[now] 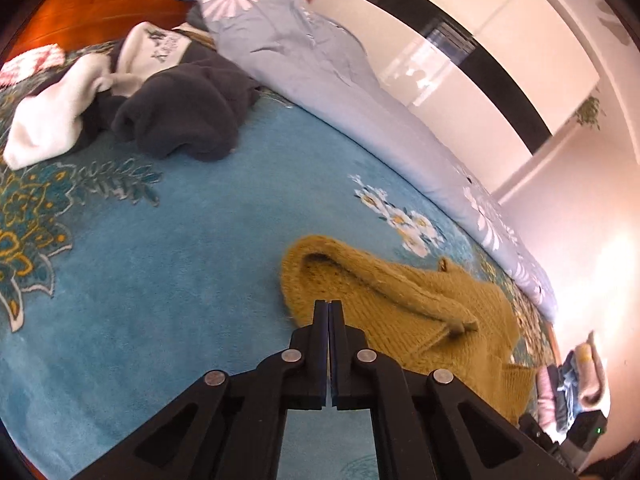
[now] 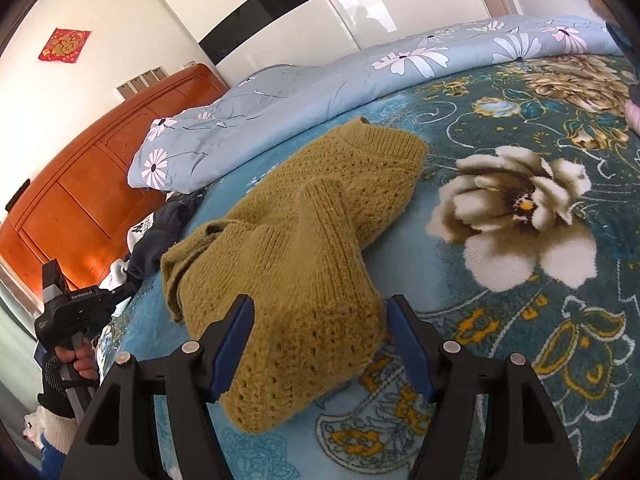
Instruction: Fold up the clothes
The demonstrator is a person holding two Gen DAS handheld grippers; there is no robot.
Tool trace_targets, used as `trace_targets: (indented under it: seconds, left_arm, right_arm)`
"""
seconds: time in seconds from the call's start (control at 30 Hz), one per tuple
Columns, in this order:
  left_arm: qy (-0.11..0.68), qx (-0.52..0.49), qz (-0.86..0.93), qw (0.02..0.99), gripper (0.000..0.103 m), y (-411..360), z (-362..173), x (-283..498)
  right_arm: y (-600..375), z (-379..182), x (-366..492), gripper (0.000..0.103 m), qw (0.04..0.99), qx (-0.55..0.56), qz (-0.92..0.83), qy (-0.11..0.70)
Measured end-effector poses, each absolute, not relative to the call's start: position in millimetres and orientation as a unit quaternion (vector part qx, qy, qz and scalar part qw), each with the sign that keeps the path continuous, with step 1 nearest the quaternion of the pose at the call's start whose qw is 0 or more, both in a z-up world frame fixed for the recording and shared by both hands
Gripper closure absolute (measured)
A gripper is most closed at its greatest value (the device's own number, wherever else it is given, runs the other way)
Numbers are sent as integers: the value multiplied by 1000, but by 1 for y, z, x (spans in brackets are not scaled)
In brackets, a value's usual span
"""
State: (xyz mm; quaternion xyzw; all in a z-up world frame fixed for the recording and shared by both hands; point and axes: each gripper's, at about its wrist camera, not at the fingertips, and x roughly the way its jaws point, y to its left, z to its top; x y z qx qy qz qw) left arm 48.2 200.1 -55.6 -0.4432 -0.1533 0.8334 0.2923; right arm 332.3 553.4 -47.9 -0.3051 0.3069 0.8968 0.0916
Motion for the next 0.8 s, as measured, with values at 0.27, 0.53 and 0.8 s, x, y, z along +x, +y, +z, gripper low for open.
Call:
trace_targets:
  seconds: [0.27, 0.53, 0.8]
  left_arm:
    - [43, -412, 822, 392, 51, 298, -40, 65]
    - [209, -393, 790, 421, 44, 382, -55, 67]
    - [263, -383, 779, 421, 66, 410, -64, 72]
  right_arm:
    - [555, -47, 339, 81, 59, -301, 890, 339]
    - [519, -46, 372, 81, 2, -330, 897, 294]
    - [526, -49, 375, 79, 6, -323, 899, 294]
